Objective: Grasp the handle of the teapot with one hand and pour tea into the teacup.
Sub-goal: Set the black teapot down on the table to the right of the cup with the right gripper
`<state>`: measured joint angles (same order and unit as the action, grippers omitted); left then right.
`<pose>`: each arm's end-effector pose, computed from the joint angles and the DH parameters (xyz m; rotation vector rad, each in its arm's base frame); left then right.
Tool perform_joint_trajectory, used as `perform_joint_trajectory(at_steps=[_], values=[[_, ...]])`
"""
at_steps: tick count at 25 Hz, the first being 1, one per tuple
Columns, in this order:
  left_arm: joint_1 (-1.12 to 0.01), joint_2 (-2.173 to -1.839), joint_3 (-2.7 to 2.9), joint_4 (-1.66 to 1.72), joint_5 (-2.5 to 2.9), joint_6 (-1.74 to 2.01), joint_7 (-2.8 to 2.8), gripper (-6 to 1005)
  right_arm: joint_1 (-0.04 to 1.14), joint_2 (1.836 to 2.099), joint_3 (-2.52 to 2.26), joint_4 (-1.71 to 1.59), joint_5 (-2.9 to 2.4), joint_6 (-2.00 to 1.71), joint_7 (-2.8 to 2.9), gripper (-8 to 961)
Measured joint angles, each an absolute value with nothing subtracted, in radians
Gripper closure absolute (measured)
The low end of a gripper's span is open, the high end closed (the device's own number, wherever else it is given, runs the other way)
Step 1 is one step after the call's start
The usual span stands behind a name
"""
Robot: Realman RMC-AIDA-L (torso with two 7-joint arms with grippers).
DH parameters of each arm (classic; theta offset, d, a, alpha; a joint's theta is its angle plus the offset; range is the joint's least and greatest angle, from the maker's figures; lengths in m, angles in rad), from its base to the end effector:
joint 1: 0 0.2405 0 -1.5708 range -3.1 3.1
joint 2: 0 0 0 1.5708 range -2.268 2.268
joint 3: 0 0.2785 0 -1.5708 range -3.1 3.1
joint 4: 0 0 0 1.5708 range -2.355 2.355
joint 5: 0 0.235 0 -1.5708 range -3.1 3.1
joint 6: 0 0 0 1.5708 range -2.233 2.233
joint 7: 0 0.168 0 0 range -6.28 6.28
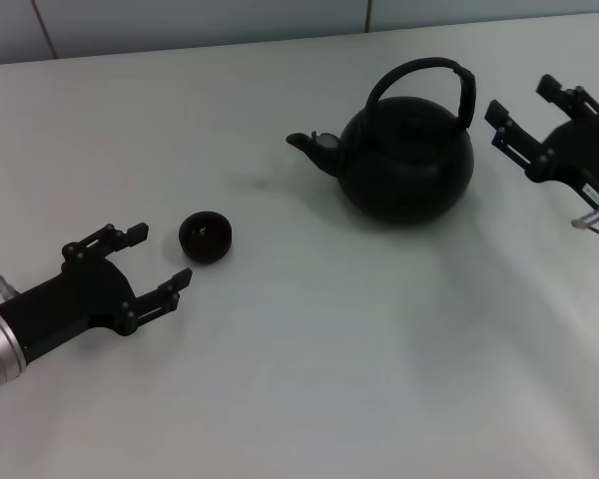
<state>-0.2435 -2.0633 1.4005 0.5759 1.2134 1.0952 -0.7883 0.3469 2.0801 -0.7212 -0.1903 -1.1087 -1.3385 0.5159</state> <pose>-0.3344 0.3245 -0.0910 -2.4738 -0.3202 -0.5442 0.3711 0.3376 -0.0231 -1.8565 0.4793 0.8035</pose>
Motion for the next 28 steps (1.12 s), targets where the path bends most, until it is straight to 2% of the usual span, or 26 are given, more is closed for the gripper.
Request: perform_joint_trajectory(at_steps=[2, 3, 10, 28], values=[[-0.243, -2.063, 1.400, 0.577, 1.213, 1.095, -0.788, 233, 0.337, 2.078, -0.726, -0.191, -1.115, -1.361, 0.521, 445], [-0.243, -2.063, 1.400, 0.579, 1.213, 1.095, -0.788, 233, 0.316, 2.076, -0.745, -0.198, -1.153, -1.411, 0.526, 238], [-0.242, -2.063, 1.403, 0.580, 1.213, 1.095, -0.789, 233, 0.299, 2.074, -0.769, -0.269, -1.483, -1.482, 0.573, 122], [-0.241, -2.063, 1.434, 0.584, 1.246, 1.100, -0.828, 233, 0.390, 2.078, -0.770, -0.331, -1.699, -1.399, 0.790, 122]])
